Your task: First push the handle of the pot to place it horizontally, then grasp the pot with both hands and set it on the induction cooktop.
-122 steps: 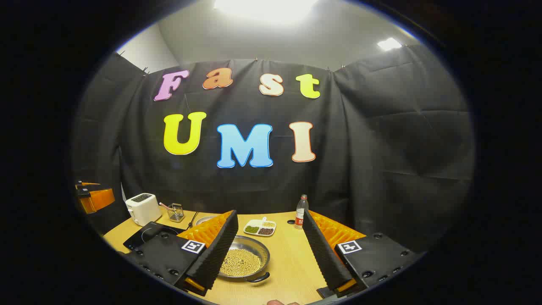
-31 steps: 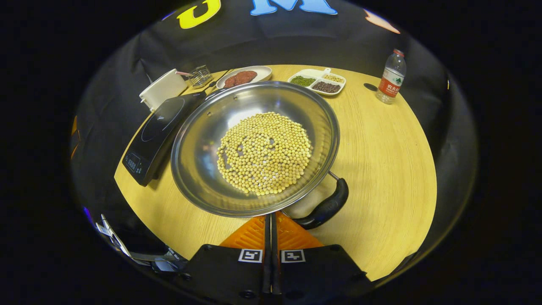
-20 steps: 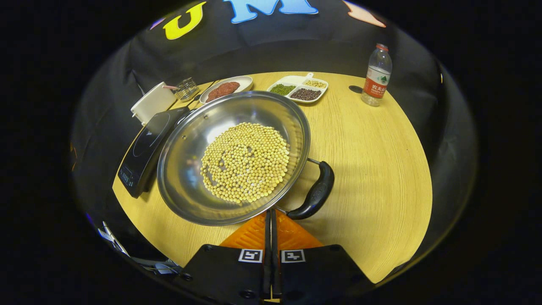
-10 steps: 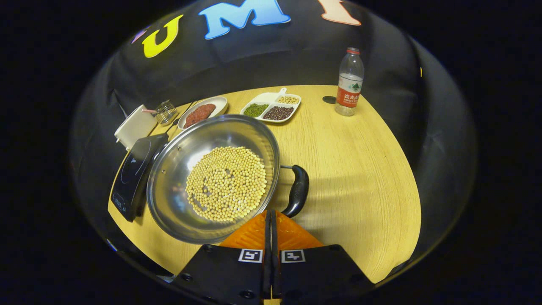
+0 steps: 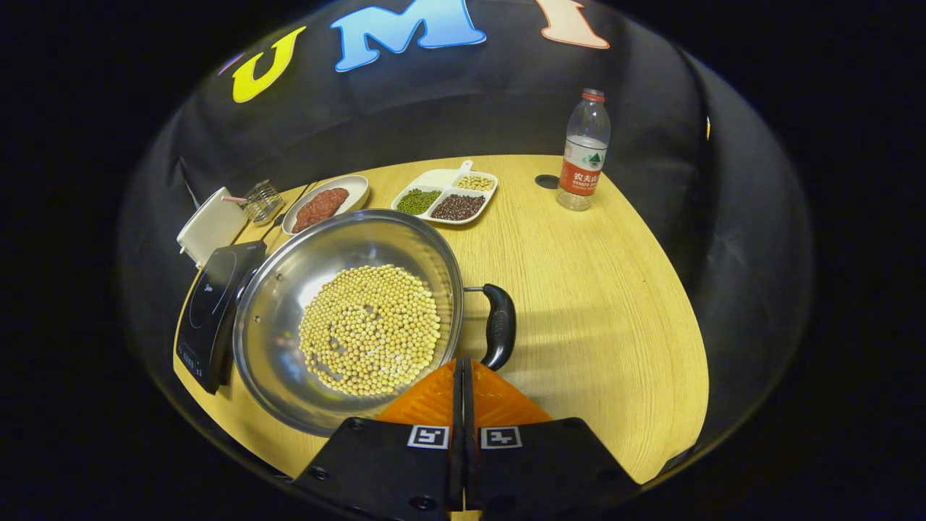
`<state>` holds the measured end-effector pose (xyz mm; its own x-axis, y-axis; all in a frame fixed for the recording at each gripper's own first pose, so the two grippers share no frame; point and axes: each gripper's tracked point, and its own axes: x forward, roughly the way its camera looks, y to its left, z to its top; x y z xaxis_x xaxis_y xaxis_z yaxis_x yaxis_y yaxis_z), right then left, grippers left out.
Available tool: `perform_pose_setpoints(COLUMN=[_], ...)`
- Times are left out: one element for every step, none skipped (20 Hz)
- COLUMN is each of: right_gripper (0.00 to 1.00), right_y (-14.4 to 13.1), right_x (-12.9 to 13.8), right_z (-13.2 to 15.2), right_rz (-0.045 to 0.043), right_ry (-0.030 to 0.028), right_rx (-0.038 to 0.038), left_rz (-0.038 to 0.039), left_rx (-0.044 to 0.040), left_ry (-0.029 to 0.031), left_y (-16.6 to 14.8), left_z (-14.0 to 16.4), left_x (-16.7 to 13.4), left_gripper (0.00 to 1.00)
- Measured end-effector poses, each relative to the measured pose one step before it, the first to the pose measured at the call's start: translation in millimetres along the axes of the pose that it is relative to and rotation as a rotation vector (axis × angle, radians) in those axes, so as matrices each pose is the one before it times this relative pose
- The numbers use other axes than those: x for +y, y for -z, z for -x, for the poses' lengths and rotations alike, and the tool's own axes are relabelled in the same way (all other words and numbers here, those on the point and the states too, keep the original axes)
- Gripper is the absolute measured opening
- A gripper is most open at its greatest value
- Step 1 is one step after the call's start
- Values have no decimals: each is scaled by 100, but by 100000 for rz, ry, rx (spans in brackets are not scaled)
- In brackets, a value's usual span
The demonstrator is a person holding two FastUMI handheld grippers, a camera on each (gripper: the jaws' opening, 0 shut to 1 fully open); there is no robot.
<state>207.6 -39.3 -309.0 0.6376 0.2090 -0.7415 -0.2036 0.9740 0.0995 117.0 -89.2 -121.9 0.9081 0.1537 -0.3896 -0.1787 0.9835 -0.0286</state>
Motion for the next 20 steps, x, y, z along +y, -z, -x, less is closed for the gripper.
perform_pose_setpoints(right_gripper=[2,2,2,2,2,2,2,2,0,7,28,42,71,84,98,98,98,98,98,98], right_y=[-244,-62,-278,-106,-259,-289,-428,-358,-437,-470,-471,-560,-639,-434,-447,-270,-360,-169,-222,-108], right_x=[-17,-100,-177,71,-9,-71,-27,9,-40,294,400,674,217,-142,-389,-48,-61,150,-9,12], right_z=[-146,-200,-78,-116,115,130,444,441,579,435,689,601,184,-62,45,37,-222,-352,-467,-471], right_rz=[-304,-201,-306,-626,-986,-1444,-1763,-2221,-2563,-3490,-3551,-2461,-927,525,1522,1579,1245,694,92,-500], right_ry=[232,222,204,-66,-156,-180,-126,-549,-807,-2457,-1899,-2720,-1184,44,766,709,230,225,420,160], right_rx=[-90,71,-58,-104,-246,-624,-927,-1042,-939,-182,-658,-1296,-1388,-1171,-722,-86,-88,339,225,419], left_rz=[502,316,188,156,342,593,591,753,827,700,418,198,-53,-197,-280,-104,190,449,165,-413], left_rx=[456,421,398,476,545,308,414,739,699,671,740,269,496,1140,1092,1120,669,937,1116,1227], left_ry=[38,-140,12,238,870,1026,1061,1229,1186,1378,1518,1090,1658,1507,1181,756,780,1031,1009,975], left_y=[116,232,82,113,35,111,-8,229,141,17,46,97,-149,130,-13,112,16,26,193,173], left_z=[-276,-347,-266,-271,-419,-462,-438,-575,-623,-711,-620,-529,-835,-1103,-1086,-1080,-976,-1066,-956,-1064], left_x=[280,277,204,215,50,-1,5,51,-48,72,103,17,-80,-301,1,60,33,-132,30,-134], left_gripper=[84,84,84,84,84,82,82,84,84,82,82,82,84,82,82,82,82,84,84,84])
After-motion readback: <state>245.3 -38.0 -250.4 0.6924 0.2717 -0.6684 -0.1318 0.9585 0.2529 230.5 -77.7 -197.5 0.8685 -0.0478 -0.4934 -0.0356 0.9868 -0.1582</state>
